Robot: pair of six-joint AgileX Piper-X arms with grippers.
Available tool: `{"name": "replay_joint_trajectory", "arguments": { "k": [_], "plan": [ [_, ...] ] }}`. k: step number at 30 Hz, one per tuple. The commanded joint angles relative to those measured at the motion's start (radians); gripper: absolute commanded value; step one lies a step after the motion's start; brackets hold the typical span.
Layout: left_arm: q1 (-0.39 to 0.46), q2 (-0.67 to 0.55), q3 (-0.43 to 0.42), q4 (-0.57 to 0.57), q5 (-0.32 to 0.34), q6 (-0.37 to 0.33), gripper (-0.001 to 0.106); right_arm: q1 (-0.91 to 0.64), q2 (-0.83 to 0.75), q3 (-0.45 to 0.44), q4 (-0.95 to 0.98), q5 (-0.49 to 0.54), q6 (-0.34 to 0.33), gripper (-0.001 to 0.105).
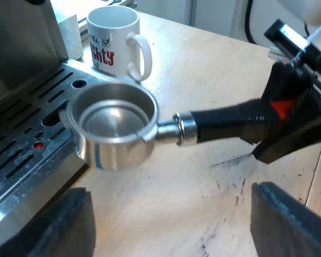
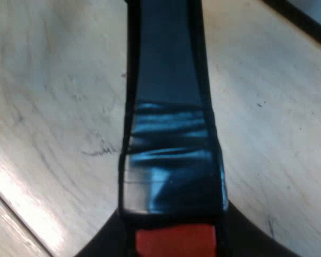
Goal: Grind coffee beans and then tamp
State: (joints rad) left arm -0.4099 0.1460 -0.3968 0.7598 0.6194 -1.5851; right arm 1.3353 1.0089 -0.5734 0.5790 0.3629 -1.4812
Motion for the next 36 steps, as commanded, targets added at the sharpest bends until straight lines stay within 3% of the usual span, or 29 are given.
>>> {"name": "replay_joint_trajectory", "arguments": {
  "k": [1, 2, 15, 19, 23, 28, 36],
  "plan": [
    [-0.003, -0.006, -0.007, 0.005, 0.004, 0.005, 0.064, -0.005, -0.016, 0.035, -0.091, 0.004, -0.093, 0.000],
    [-0.003, -0.006, -0.007, 0.005, 0.004, 0.005, 0.064, -0.005, -0.016, 0.051, -0.106, -0.015, -0.122, 0.000],
    [-0.003, -0.006, 0.010, -0.003, 0.004, 0.005, 0.064, -0.010, -0.016, 0.101, -0.163, -0.032, -0.178, 0.000],
    [-0.003, -0.006, 0.010, -0.003, 0.004, 0.005, 0.064, -0.068, -0.013, 0.113, -0.200, -0.138, -0.216, 0.000],
    [-0.003, -0.006, 0.010, -0.003, -0.004, 0.005, 0.064, -0.146, 0.000, 0.112, -0.201, -0.151, -0.267, 0.000],
    [-0.003, 0.005, 0.010, -0.003, -0.020, 0.005, 0.064, -0.194, 0.031, 0.112, -0.200, -0.264, -0.308, 0.000],
    [-0.003, 0.006, 0.010, -0.003, -0.020, 0.005, 0.064, -0.193, 0.115, 0.112, -0.203, -0.264, -0.326, 0.000]
  ]
}}
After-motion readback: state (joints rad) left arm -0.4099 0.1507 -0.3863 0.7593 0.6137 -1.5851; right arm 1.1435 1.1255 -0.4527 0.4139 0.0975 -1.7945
